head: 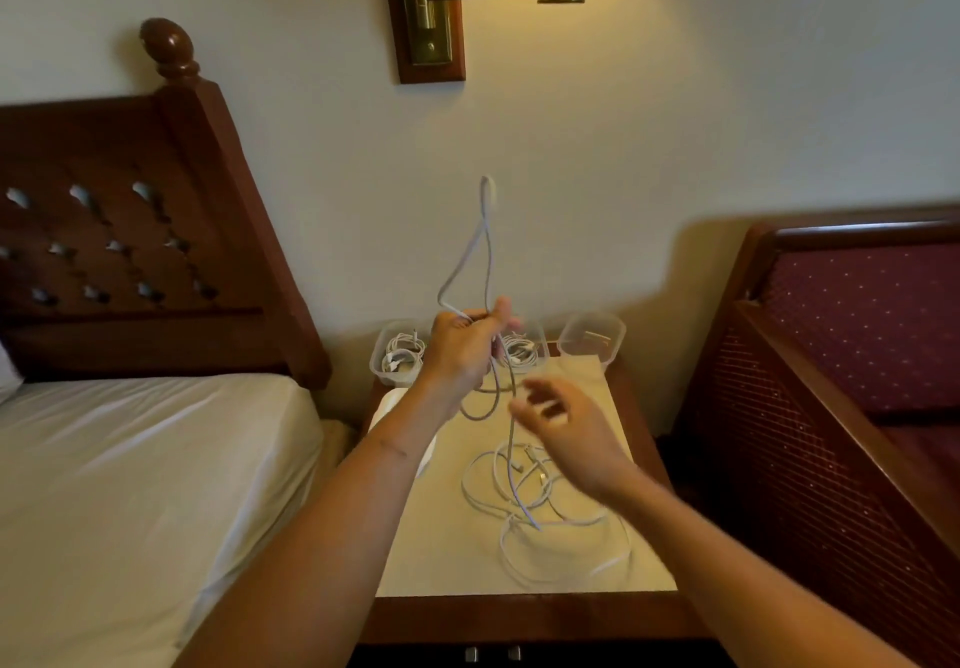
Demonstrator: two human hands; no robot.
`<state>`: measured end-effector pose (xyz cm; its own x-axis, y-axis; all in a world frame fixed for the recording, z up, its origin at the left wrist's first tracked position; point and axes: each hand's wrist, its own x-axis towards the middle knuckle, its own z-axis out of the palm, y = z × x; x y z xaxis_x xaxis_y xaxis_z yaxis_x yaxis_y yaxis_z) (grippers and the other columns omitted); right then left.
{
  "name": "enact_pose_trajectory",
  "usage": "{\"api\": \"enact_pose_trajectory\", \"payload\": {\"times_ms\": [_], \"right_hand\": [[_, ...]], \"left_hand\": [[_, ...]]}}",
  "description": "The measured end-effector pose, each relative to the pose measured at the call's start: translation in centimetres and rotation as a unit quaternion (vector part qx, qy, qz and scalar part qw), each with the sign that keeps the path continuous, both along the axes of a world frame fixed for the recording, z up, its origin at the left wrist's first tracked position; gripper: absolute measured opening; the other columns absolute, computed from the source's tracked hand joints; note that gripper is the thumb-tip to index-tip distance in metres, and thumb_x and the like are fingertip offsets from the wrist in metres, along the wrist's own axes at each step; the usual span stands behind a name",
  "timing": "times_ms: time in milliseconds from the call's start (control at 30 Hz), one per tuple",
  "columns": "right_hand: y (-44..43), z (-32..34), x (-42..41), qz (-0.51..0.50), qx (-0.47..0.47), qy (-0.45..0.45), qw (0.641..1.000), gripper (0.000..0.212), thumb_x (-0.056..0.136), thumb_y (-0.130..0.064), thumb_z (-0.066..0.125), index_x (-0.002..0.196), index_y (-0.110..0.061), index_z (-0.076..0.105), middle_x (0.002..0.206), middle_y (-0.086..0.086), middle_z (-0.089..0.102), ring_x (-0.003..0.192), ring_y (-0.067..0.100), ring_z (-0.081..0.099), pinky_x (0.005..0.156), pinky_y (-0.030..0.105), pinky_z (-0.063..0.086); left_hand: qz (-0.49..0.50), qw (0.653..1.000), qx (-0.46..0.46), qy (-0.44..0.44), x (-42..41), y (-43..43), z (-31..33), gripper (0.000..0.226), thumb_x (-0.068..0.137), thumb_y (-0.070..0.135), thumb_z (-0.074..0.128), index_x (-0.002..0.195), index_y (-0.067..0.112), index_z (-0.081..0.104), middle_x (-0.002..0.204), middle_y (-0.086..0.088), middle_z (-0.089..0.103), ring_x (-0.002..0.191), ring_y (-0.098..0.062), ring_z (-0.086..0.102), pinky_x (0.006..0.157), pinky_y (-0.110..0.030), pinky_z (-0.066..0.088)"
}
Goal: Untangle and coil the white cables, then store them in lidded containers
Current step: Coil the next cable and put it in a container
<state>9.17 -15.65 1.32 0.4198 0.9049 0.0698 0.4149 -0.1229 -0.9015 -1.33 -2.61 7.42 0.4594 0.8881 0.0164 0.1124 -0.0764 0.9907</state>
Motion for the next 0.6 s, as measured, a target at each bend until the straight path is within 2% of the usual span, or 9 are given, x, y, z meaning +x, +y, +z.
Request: {"api": "enact_pose_trajectory", "payload": {"times_ms": [67, 167, 233, 300, 400, 467, 500, 533, 600], "right_hand": [[-1.0, -3.4, -1.3, 0.048, -0.071, -0.045, 0.995, 0.044, 0.092, -0.054, 0.067, 0.129, -0.034, 0.056, 0.118, -0.015, 0.058, 0.110, 0.006, 0.054, 0.091, 0.027, 0.046], [-0.9, -6.3, -1.5, 0.079, -0.117, -0.142, 0.980, 0.005, 0.102, -0.041, 0.058, 0.104, -0.038, 0.062, 0.099, -0.022, 0.057, 0.101, 0.007, 0.052, 0.090, 0.032, 0.042], [-0.4, -6.9, -0.8, 0.067, -0.103, -0.139, 0.983, 0.022, 0.105, -0.026, 0.053, 0.089, -0.034, 0.065, 0.087, -0.019, 0.057, 0.087, 0.005, 0.053, 0.081, 0.029, 0.039], [0.0, -6.7, 0.3, 0.023, -0.067, -0.074, 0.995, 0.027, 0.104, -0.015, 0.055, 0.085, -0.028, 0.069, 0.084, -0.011, 0.065, 0.077, 0.001, 0.057, 0.074, 0.024, 0.039], [0.5, -4.4, 1.8, -0.057, 0.027, 0.000, 0.998, 0.021, 0.102, -0.011, 0.061, 0.092, -0.020, 0.076, 0.077, -0.004, 0.071, 0.063, 0.000, 0.059, 0.060, 0.014, 0.043], [1.0, -2.6, 2.7, -0.089, 0.079, 0.026, 0.993, 0.015, 0.101, -0.016, 0.064, 0.093, -0.019, 0.077, 0.076, -0.006, 0.070, 0.061, -0.001, 0.057, 0.058, 0.012, 0.043], [1.2, -1.7, 3.0, -0.082, 0.098, 0.044, 0.991, 0.014, 0.100, -0.016, 0.065, 0.093, -0.017, 0.078, 0.077, -0.006, 0.070, 0.063, -0.002, 0.058, 0.061, 0.011, 0.044], [1.4, -1.1, 3.2, -0.059, 0.104, 0.048, 0.992, 0.014, 0.100, -0.016, 0.065, 0.094, -0.016, 0.078, 0.078, -0.006, 0.070, 0.067, -0.003, 0.060, 0.064, 0.011, 0.046], [1.8, -0.4, 3.5, 0.005, 0.093, -0.009, 0.996, 0.017, 0.102, -0.016, 0.063, 0.094, -0.015, 0.078, 0.079, -0.004, 0.068, 0.073, 0.003, 0.061, 0.068, 0.017, 0.049]], "left_hand": [[0.007, 1.000, -0.009, -0.016, -0.3, 0.8, 0.6, 0.039, 0.100, 0.050, 0.062, 0.089, 0.019, 0.082, 0.064, -0.006, 0.051, 0.046, -0.015, 0.035, 0.040, -0.023, 0.025], [0.012, 0.999, 0.009, -0.044, -1.0, 1.8, 1.8, 0.040, 0.101, 0.051, 0.060, 0.090, 0.018, 0.080, 0.062, -0.008, 0.036, 0.045, -0.017, 0.024, 0.042, -0.024, 0.019], [-0.004, 0.996, 0.018, -0.088, -2.0, 2.3, 2.4, 0.039, 0.104, 0.042, 0.059, 0.087, 0.010, 0.075, 0.074, -0.015, 0.055, 0.047, -0.018, 0.027, 0.041, -0.025, 0.019], [-0.027, 0.993, 0.035, -0.105, -3.2, 2.5, 2.9, 0.037, 0.106, 0.029, 0.056, 0.093, -0.002, 0.071, 0.085, -0.022, 0.065, 0.046, -0.016, 0.034, 0.040, -0.023, 0.023], [-0.034, 0.990, 0.136, -0.022, -5.0, 2.9, 2.1, 0.029, 0.102, 0.025, 0.064, 0.095, -0.001, 0.074, 0.074, -0.014, 0.059, 0.055, -0.016, 0.051, 0.051, -0.026, 0.041], [-0.055, 0.981, 0.182, 0.043, -5.6, 3.1, 0.4, 0.021, 0.095, 0.024, 0.072, 0.097, 0.004, 0.078, 0.088, -0.012, 0.075, 0.079, -0.026, 0.070, 0.072, -0.036, 0.055], [-0.070, 0.981, 0.169, 0.058, -5.7, 2.9, -0.5, 0.019, 0.094, 0.022, 0.076, 0.103, 0.006, 0.078, 0.094, -0.012, 0.077, 0.086, -0.027, 0.072, 0.077, -0.037, 0.056], [-0.087, 0.982, 0.150, 0.070, -5.6, 2.5, -1.3, 0.025, 0.092, 0.023, 0.079, 0.112, 0.009, 0.078, 0.095, -0.008, 0.077, 0.086, -0.022, 0.071, 0.075, -0.030, 0.056], [-0.131, 0.977, 0.138, 0.092, -5.2, 2.0, -2.3, 0.047, 0.088, 0.037, 0.080, 0.131, 0.022, 0.071, 0.099, 0.007, 0.076, 0.090, -0.011, 0.070, 0.077, -0.020, 0.052]]}}
